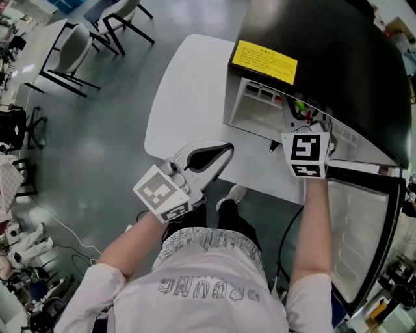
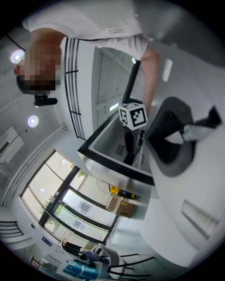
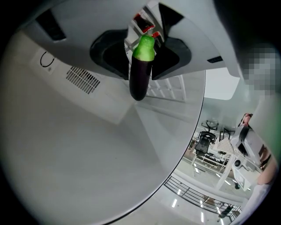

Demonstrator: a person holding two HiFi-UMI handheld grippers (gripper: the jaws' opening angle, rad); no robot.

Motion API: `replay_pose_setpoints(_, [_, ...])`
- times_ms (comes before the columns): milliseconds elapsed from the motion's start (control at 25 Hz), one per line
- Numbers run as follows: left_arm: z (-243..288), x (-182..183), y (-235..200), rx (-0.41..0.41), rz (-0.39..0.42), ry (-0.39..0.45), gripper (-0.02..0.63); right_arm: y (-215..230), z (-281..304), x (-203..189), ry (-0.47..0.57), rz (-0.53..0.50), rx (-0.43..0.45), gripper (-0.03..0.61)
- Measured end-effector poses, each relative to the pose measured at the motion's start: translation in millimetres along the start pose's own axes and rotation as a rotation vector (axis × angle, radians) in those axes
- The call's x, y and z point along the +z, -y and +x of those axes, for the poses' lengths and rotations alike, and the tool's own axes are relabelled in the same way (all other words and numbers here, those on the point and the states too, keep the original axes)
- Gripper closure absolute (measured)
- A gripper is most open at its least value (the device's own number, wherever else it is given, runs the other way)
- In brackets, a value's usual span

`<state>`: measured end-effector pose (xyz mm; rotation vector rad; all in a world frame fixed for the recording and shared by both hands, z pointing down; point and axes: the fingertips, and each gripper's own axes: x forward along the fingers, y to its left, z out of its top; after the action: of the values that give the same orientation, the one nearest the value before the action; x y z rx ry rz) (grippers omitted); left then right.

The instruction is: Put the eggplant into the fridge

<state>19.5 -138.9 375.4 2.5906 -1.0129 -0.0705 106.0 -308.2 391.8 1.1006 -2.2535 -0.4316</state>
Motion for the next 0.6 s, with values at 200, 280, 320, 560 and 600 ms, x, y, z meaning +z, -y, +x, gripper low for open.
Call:
replay_pose_setpoints(200, [-1.5, 1.9, 0.2, -0.001, 0.003, 0.002, 0.607, 0.0, -0.1, 0.0, 0.002, 0.022, 0.005, 0.402])
replay_pose_setpoints(280, [-1.8, 1.8, -0.1, -0.001, 0.003, 0.001, 0.607, 0.4, -0.1, 0.1, 0.005, 0.031, 0.003, 0.391])
replay_pose_setpoints(320, [-1.9, 1.9, 0.0, -0.002, 0.003, 0.001, 0.607, 0.8, -0.4, 0.1, 0.006, 0.035, 0.001, 0.391])
replay_pose_setpoints(560, [-4.7, 4.3, 1.4, -0.008, 0.007, 0.001, 0.607, 1.9, -6.9, 4.7, 0.029, 0.044, -0.022, 0.39])
replay_pose_setpoints(600, [-5.0, 4.2, 1.3, -0.009, 0.008, 0.0, 0.607, 2.0, -8.8, 6.3, 0.037, 0.044, -0.026, 0.39])
